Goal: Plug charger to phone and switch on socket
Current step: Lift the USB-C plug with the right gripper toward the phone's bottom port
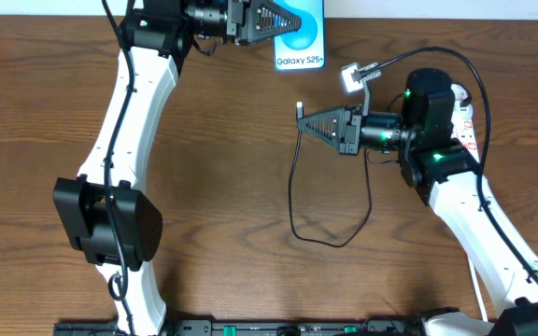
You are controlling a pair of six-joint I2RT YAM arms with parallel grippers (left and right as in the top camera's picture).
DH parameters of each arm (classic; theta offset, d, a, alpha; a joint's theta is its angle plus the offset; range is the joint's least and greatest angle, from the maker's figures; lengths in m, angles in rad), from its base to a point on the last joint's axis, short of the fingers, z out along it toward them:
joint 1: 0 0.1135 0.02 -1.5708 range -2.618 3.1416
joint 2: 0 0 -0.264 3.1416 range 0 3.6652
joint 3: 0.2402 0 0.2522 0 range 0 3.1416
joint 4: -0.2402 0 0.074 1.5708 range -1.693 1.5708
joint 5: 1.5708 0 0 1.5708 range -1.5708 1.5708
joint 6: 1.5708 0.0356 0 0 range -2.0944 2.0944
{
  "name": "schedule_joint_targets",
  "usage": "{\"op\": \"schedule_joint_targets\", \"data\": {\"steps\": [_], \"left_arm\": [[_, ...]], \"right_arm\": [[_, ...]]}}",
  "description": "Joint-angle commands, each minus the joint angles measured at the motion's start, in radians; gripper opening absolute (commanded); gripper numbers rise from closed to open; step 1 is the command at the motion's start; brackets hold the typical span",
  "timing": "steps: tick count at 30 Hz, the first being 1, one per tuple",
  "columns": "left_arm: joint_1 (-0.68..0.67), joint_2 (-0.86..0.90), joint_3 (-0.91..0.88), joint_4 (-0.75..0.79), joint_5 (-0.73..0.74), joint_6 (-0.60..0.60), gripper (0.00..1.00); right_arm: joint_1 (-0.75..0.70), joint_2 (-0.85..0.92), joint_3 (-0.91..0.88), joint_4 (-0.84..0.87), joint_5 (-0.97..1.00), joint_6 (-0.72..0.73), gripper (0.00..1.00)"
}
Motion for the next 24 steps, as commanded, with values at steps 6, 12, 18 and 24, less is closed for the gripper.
{"op": "schedule_joint_targets", "data": {"steps": [6, 12, 18, 24], "left_arm": [[-0.01, -0.014, 0.012, 0.008, 0.024, -0.012, 0.07], [-0.012, -0.014, 0.011, 0.008, 0.025, -0.006, 0.07], [-0.014, -0.014, 0.01, 0.008, 0.028, -0.004, 0.07], [-0.014, -0.013, 0.003, -0.008, 0.027, 0.017, 0.07]], "right_arm": [[-0.002, -0.009, 0.002, 0.079, -0.042, 0.106, 0.01], [-0.008, -0.009, 0.002, 0.16, -0.043, 0.174, 0.01], [-0.008, -0.009, 0.002, 0.175, -0.026, 0.182, 0.01], [-0.008, -0.009, 0.002, 0.183, 0.018, 0.219, 0.01]]}}
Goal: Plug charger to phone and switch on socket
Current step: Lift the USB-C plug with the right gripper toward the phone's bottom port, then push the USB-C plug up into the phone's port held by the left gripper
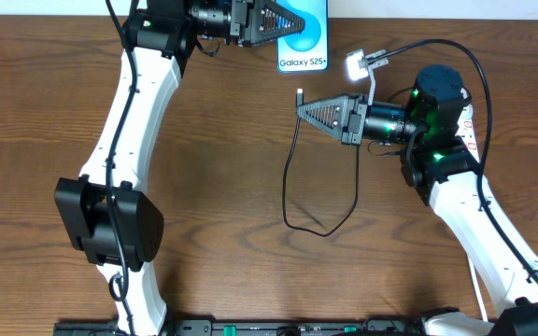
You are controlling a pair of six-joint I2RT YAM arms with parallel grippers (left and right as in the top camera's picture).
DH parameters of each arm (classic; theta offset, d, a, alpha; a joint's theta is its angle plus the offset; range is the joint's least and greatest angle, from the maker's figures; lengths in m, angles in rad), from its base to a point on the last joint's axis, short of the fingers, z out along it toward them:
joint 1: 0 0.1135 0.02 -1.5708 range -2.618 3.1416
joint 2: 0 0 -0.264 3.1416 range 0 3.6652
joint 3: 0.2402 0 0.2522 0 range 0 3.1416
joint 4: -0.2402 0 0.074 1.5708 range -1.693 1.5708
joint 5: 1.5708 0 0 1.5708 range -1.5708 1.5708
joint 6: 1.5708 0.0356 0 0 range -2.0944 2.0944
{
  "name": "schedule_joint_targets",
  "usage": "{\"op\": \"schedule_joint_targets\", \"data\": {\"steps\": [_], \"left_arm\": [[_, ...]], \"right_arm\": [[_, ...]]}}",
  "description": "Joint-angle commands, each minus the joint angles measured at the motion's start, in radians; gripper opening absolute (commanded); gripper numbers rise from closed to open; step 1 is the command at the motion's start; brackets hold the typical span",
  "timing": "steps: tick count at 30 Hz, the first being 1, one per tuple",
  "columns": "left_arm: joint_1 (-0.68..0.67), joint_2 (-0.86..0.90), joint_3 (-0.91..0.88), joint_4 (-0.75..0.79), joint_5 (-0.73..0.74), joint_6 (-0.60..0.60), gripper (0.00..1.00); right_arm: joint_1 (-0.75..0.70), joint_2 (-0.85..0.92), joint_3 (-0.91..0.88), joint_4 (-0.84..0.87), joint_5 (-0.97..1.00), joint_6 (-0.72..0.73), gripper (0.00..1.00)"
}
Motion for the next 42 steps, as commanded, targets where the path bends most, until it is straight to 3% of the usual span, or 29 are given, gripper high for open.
{"op": "schedule_joint_targets", "data": {"steps": [1, 7, 42], "left_arm": [[-0.004, -0.013, -0.002, -0.001, 0.027, 0.026, 0.07], [-0.004, -0.012, -0.034, -0.059, 0.018, 0.079, 0.07], [-0.024, -0.012, -0.039, -0.063, 0.016, 0.079, 0.07]], "right_arm": [[-0.006, -0.009, 0.002, 0.01, 0.026, 0.027, 0.01], [-0.006, -0.01, 0.002, 0.011, 0.026, 0.027, 0.01], [-0.01, -0.01, 0.002, -0.008, 0.071, 0.039, 0.01]]}}
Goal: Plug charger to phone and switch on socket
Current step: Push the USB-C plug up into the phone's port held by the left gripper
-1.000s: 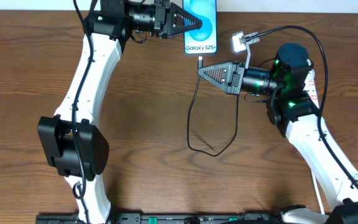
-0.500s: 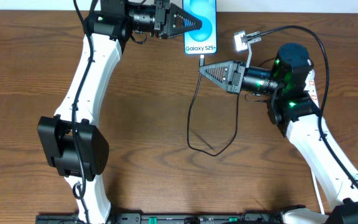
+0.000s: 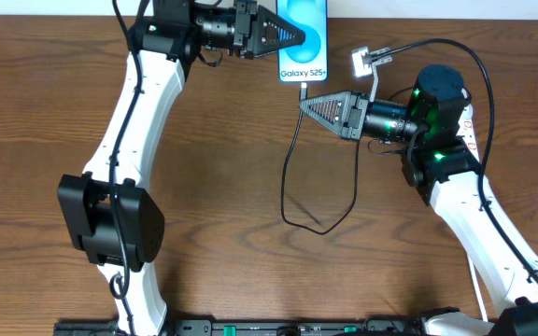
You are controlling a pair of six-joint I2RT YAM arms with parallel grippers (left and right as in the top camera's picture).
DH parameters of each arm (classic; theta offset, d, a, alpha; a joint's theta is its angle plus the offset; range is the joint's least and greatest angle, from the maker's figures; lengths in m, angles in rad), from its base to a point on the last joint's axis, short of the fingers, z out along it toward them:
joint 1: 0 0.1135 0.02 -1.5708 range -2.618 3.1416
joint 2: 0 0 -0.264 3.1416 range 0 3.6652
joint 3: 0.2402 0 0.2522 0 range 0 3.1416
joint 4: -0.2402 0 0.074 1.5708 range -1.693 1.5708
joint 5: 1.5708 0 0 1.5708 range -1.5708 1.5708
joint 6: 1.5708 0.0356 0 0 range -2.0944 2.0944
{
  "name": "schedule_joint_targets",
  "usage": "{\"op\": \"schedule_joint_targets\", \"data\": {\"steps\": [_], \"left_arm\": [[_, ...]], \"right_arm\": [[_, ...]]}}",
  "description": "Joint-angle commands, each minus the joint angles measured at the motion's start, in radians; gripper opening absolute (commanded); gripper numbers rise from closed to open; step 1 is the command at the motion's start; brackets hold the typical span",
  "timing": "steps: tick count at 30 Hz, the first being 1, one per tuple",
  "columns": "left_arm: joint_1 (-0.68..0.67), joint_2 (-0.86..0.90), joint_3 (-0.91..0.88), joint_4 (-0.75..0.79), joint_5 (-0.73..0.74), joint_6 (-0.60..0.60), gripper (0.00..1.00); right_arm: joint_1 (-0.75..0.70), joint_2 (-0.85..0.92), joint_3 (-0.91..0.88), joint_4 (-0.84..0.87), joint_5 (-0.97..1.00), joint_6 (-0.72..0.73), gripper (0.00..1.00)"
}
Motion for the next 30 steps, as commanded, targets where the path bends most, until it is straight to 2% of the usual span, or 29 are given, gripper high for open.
{"op": "schedule_joint_targets", "data": {"steps": [1, 30], "left_arm": [[-0.012, -0.012, 0.013, 0.005, 0.024, 0.022, 0.07], [-0.011, -0.012, 0.013, 0.005, 0.024, 0.052, 0.07]], "right_arm": [[-0.004, -0.01, 0.002, 0.003, 0.015, 0.014, 0.01], [-0.016, -0.01, 0.002, 0.002, 0.0, 0.024, 0.01]]}}
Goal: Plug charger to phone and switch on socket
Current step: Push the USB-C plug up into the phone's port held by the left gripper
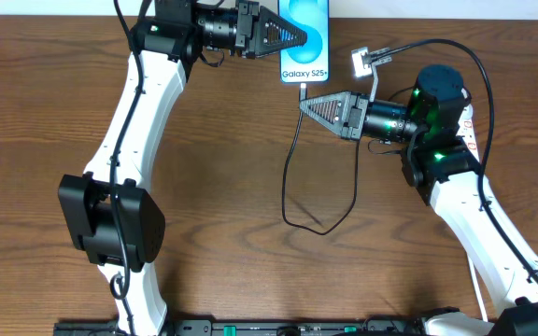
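A blue phone (308, 47) labelled Galaxy S25+ lies at the table's far edge. My left gripper (301, 37) reaches in from the left, its fingertips on the phone's left side, and appears shut on it. My right gripper (303, 101) sits just below the phone, shut on the plug (302, 89) of the thin black charger cable (288, 187). The plug tip points up at the phone's bottom edge. Whether it is seated there cannot be told. The cable loops down over the table and back up under the right arm. A sliver of the white socket (471, 126) shows behind that arm.
A small white unit (360, 63) with a thick black lead arcs over the right arm. The left arm's base (110, 219) stands at the left. The table's far edge runs just above the phone.
At first my right gripper held the plug at mid-table, well below the phone, while my left gripper overlapped the phone at the far edge. Then the plug stood higher. By the last moment the phone sat slightly nearer and the plug tip met its bottom edge, as it does now.
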You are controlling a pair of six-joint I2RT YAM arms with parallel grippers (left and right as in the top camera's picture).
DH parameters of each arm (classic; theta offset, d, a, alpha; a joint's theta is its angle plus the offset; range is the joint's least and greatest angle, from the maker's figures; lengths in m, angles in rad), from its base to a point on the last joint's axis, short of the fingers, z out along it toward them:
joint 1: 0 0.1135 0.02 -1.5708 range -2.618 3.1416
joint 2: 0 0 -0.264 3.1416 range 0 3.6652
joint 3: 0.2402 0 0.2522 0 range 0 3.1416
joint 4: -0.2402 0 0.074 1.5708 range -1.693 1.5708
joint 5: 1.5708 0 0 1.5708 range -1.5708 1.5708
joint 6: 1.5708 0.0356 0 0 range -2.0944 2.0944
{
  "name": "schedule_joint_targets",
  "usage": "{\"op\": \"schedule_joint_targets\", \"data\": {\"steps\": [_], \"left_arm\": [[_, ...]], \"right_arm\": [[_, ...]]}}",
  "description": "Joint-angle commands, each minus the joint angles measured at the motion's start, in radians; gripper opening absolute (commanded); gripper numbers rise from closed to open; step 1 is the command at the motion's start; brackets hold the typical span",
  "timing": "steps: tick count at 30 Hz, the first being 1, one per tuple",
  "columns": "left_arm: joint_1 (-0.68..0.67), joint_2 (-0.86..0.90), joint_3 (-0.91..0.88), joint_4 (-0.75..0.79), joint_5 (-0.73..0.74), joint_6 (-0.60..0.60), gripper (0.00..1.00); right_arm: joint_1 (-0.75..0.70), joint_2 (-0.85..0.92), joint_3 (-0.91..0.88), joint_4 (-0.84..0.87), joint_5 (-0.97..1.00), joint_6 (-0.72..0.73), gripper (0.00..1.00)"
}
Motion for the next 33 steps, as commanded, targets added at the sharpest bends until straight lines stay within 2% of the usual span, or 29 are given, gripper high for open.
{"op": "schedule_joint_targets", "data": {"steps": [1, 33], "left_arm": [[-0.007, -0.012, 0.013, 0.005, 0.028, 0.028, 0.07], [-0.007, -0.012, 0.013, 0.005, 0.028, 0.028, 0.07]], "right_arm": [[-0.018, -0.01, 0.002, 0.003, -0.002, 0.007, 0.01], [-0.019, -0.01, 0.003, 0.016, 0.0, 0.03, 0.01]]}}
